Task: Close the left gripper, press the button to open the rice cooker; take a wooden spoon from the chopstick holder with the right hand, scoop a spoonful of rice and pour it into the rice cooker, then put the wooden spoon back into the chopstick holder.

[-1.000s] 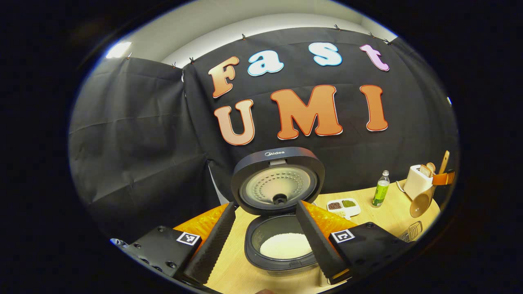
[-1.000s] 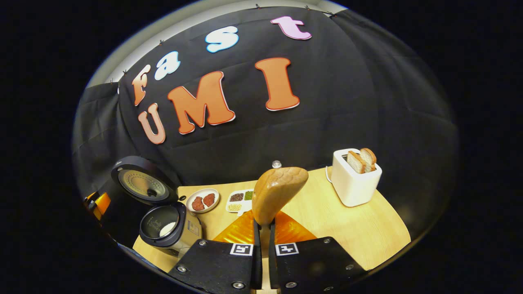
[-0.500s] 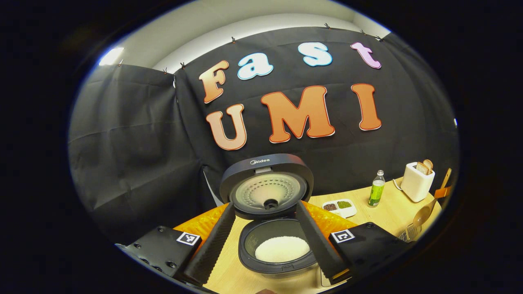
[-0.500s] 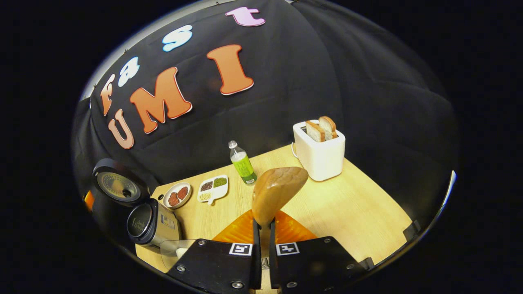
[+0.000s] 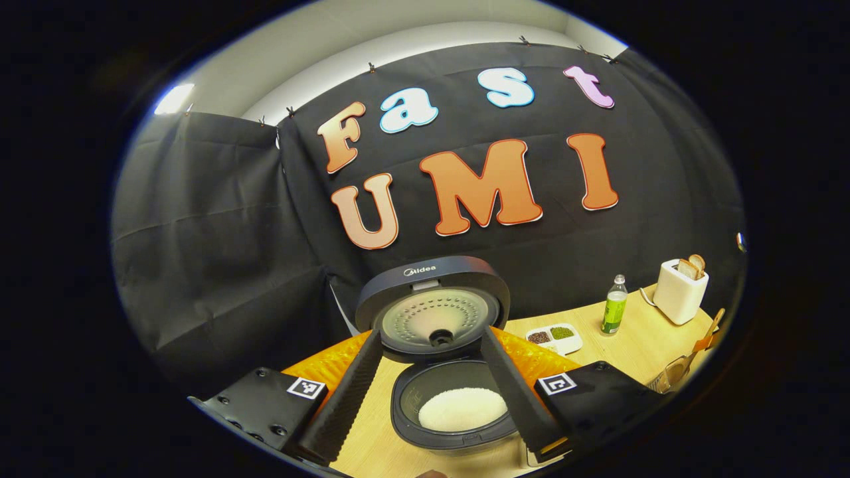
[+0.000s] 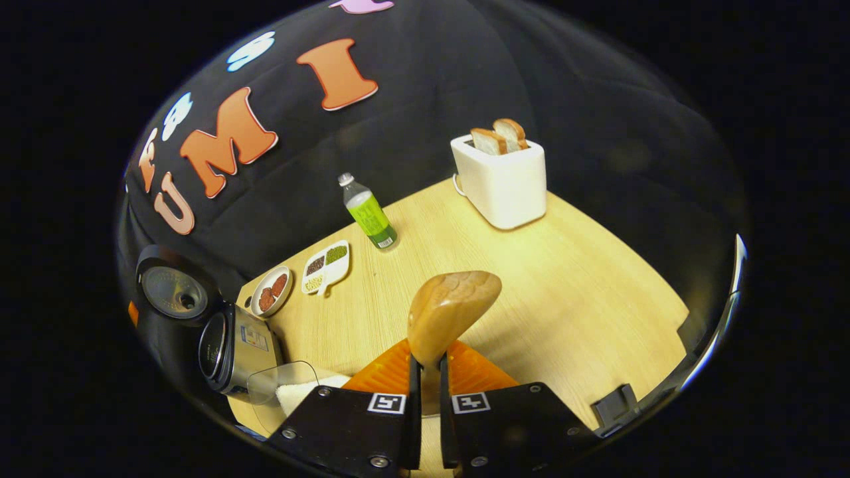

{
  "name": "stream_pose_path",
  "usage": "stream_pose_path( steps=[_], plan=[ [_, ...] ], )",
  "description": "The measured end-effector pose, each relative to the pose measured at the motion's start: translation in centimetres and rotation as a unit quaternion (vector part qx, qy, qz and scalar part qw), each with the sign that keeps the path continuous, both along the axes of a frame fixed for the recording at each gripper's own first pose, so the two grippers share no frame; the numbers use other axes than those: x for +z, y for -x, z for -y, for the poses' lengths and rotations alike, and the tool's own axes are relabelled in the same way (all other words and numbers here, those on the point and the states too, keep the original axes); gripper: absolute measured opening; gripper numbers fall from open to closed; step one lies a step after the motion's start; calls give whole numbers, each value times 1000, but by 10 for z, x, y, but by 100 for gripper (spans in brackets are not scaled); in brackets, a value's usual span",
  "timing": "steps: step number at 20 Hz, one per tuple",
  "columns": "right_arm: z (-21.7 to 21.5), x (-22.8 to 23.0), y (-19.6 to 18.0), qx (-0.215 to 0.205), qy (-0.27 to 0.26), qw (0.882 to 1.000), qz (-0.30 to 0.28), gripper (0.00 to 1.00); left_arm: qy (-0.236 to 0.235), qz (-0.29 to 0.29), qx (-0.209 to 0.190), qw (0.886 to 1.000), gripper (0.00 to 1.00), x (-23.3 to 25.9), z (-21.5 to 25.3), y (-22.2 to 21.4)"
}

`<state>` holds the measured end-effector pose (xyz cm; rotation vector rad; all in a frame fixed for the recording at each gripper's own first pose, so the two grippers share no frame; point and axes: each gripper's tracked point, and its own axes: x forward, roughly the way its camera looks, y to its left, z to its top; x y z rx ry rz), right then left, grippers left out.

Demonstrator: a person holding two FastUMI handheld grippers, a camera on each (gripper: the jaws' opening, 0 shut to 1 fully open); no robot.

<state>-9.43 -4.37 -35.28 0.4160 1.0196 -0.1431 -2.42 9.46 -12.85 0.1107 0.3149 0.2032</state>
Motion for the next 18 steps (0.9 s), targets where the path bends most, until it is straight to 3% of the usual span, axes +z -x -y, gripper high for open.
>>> stream_pose_path(
  steps=[8, 10, 11, 12, 15, 18],
  plan=[
    [0, 11, 3, -17, -39, 999, -13, 23, -6, 16, 0, 1000, 100, 11, -9, -17],
    [5, 17, 3, -13, -29, 999, -11, 34, 1, 22, -6, 1000, 93, 18, -10, -25],
    [8, 19, 2, -10, -21, 1000, -9, 41, 4, 27, -9, 1000, 100, 24, -11, -30],
    [13, 23, 2, -8, -13, 1000, -6, 45, 7, 30, -10, 999, 93, 31, -13, -36],
    [26, 37, -1, -10, 10, 1000, 5, 62, 24, 38, -7, 999, 93, 48, -23, -58],
    [38, 58, -6, -13, 29, 999, 27, 75, 47, 37, 1, 998, 100, 62, -36, -80]
  ],
)
